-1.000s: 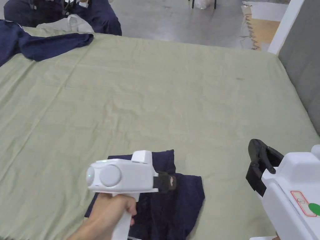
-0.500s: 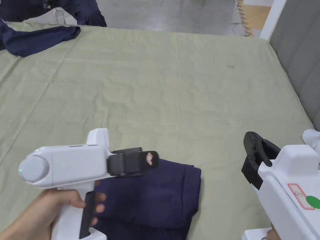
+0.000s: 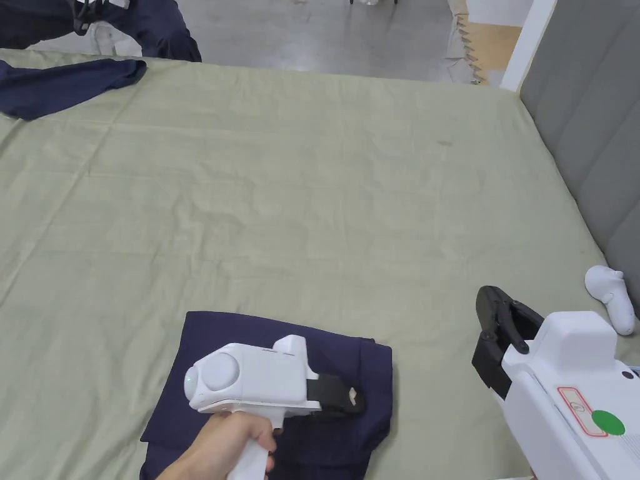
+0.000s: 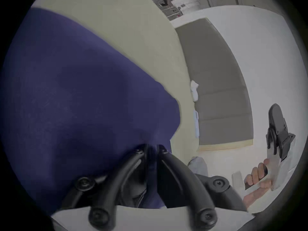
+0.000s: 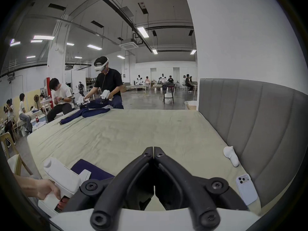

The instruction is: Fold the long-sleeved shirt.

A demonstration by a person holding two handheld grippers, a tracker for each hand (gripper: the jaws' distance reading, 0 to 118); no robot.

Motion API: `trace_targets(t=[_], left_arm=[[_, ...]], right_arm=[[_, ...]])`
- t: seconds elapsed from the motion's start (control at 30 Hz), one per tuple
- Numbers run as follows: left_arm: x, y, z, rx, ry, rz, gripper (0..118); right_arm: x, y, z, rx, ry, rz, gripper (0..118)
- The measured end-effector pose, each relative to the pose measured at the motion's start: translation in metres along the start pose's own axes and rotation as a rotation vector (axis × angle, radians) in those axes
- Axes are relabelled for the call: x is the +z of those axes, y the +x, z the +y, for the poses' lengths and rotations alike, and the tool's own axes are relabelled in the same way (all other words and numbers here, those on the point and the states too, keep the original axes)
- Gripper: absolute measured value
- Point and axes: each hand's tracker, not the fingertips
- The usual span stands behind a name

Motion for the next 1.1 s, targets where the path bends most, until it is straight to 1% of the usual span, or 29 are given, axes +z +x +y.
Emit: trace_targets(t=[0.07, 0.13, 0.17, 0.23, 0.27, 0.33, 0.37, 0.43, 0.5, 0.53, 0.57, 0.6, 0.63, 0.67, 0.7, 0.73, 0.77, 0.8, 0.83, 0.87, 0.9, 0.93, 0.97, 1.0, 1.03, 1.07, 1.1], left_arm=[[0.027, 0.012, 0.001, -0.027, 0.05, -0.023, 18], [0.073, 0.019, 0.001, -0.071, 0.136, -0.06, 17], [0.101, 0.019, 0.002, -0.077, 0.192, -0.045, 17], [0.151, 0.014, 0.0, -0.094, 0.283, -0.015, 17], [0.174, 0.007, -0.001, -0.089, 0.331, 0.003, 17], [0.21, -0.009, -0.003, -0.075, 0.396, 0.062, 18], [0.224, -0.02, -0.004, -0.064, 0.429, 0.098, 17], [0.238, -0.04, -0.005, -0.007, 0.445, 0.14, 18], [0.244, -0.068, -0.005, 0.057, 0.406, 0.076, 17], [0.244, -0.079, -0.005, 0.107, 0.407, 0.031, 17], [0.24, -0.086, -0.005, 0.138, 0.394, 0.036, 18], [0.237, -0.094, -0.005, 0.134, 0.383, 0.069, 24], [0.234, -0.1, -0.005, 0.13, 0.375, 0.082, 36], [0.229, -0.105, -0.004, 0.136, 0.352, 0.122, 57], [0.221, -0.111, -0.001, 0.142, 0.339, 0.144, 86], [0.213, -0.115, 0.0, 0.139, 0.319, 0.15, 103], [0.203, -0.12, 0.002, 0.161, 0.299, 0.155, 109], [0.194, -0.124, 0.005, 0.19, 0.271, 0.132, 107], [0.187, -0.127, 0.007, 0.208, 0.257, 0.115, 102], [0.178, -0.13, 0.008, 0.235, 0.244, 0.099, 91], [0.167, -0.131, 0.009, 0.255, 0.215, 0.046, 69], [0.158, -0.129, 0.008, 0.262, 0.196, 0.042, 60], [0.153, -0.13, 0.008, 0.246, 0.201, 0.081, 48], [0.154, -0.126, 0.006, 0.172, 0.223, 0.151, 29], [0.161, -0.132, 0.005, 0.168, 0.228, 0.117, 29], [0.169, -0.139, 0.004, 0.262, 0.254, -0.016, 29], [0.177, -0.147, 0.003, 0.286, 0.273, -0.046, 26]], right_arm=[[0.0, -0.001, 0.0, 0.005, -0.004, 0.003, 0], [-0.005, -0.006, 0.002, 0.001, -0.009, 0.027, 0], [-0.01, -0.013, 0.001, 0.0, -0.016, 0.055, 0], [-0.027, -0.03, -0.005, -0.013, -0.053, 0.14, 0], [-0.039, -0.041, -0.013, -0.034, -0.085, 0.194, 0], [-0.065, -0.066, -0.036, -0.026, -0.187, 0.298, 0], [-0.079, -0.081, -0.053, -0.021, -0.259, 0.329, 0], [-0.106, -0.103, -0.093, 0.03, -0.398, 0.392, 0], [-0.125, -0.118, -0.134, 0.122, -0.481, 0.337, 0], [-0.13, -0.118, -0.147, 0.129, -0.503, 0.345, 0], [-0.134, -0.117, -0.158, 0.13, -0.52, 0.336, 0], [-0.135, -0.115, -0.161, 0.107, -0.507, 0.344, 0], [-0.134, -0.113, -0.158, 0.095, -0.485, 0.35, 0], [-0.131, -0.111, -0.149, 0.085, -0.499, 0.348, 0], [-0.131, -0.113, -0.146, 0.094, -0.504, 0.347, 0], [-0.131, -0.114, -0.146, 0.14, -0.505, 0.35, 0], [-0.131, -0.115, -0.146, 0.166, -0.502, 0.354, 0], [-0.13, -0.115, -0.144, 0.15, -0.503, 0.354, 0], [-0.13, -0.115, -0.144, 0.144, -0.505, 0.353, 0], [-0.13, -0.115, -0.143, 0.137, -0.506, 0.351, 0], [-0.128, -0.115, -0.142, 0.136, -0.506, 0.35, 0], [-0.126, -0.115, -0.14, 0.144, -0.503, 0.35, 0], [-0.124, -0.115, -0.137, 0.154, -0.496, 0.345, 0], [-0.12, -0.114, -0.132, 0.158, -0.485, 0.338, 0], [-0.114, -0.112, -0.125, 0.154, -0.448, 0.337, 0], [-0.108, -0.112, -0.117, 0.138, -0.409, 0.341, 0], [-0.103, -0.114, -0.107, 0.125, -0.38, 0.35, 0]])
